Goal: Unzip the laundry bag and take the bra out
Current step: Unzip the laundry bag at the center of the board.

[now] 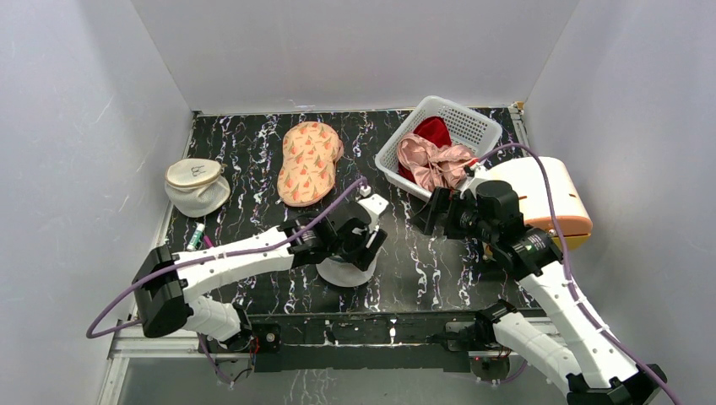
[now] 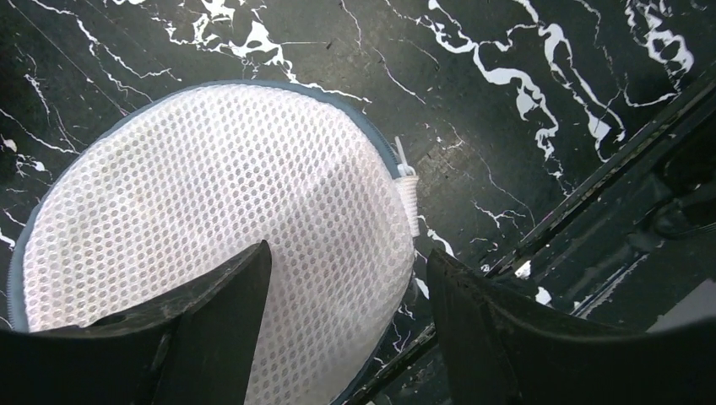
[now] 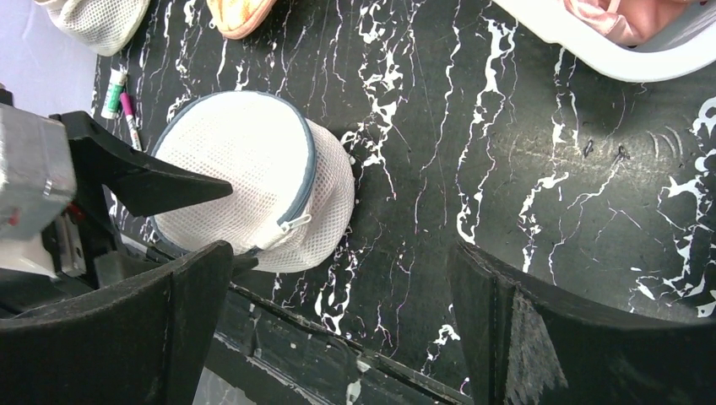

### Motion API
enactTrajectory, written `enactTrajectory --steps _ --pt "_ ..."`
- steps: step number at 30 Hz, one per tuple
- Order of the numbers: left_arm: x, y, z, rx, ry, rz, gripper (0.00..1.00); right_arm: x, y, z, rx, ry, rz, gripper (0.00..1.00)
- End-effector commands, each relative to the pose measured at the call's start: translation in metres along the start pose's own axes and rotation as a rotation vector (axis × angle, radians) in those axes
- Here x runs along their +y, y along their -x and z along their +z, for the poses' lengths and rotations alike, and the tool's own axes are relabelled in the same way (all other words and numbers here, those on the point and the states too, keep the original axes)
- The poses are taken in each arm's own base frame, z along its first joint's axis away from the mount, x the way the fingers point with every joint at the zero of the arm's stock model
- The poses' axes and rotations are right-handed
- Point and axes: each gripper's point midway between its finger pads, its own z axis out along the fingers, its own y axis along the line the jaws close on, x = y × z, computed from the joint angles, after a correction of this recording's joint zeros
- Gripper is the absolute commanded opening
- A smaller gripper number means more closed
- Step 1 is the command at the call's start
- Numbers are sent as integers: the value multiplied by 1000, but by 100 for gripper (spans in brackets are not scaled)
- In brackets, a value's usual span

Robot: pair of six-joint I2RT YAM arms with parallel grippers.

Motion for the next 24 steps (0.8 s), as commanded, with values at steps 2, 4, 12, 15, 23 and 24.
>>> enactTrajectory --steps 2,4,12,15,23,24 --pt "-5 12 2 -7 42 56 69 4 7 2 -29 21 -6 98" --pt "-12 11 7 -2 22 66 71 3 5 3 -24 24 -3 98" --pt "-2 4 22 24 117 95 53 6 -2 4 -5 48 17 98" --pt "2 7 17 8 134 102 36 6 -9 7 10 64 23 98" --pt "-9 9 4 -77 36 65 6 50 -17 8 30 363 -28 98" --pt "-11 12 0 -103 15 60 3 50 -19 10 37 378 -28 98"
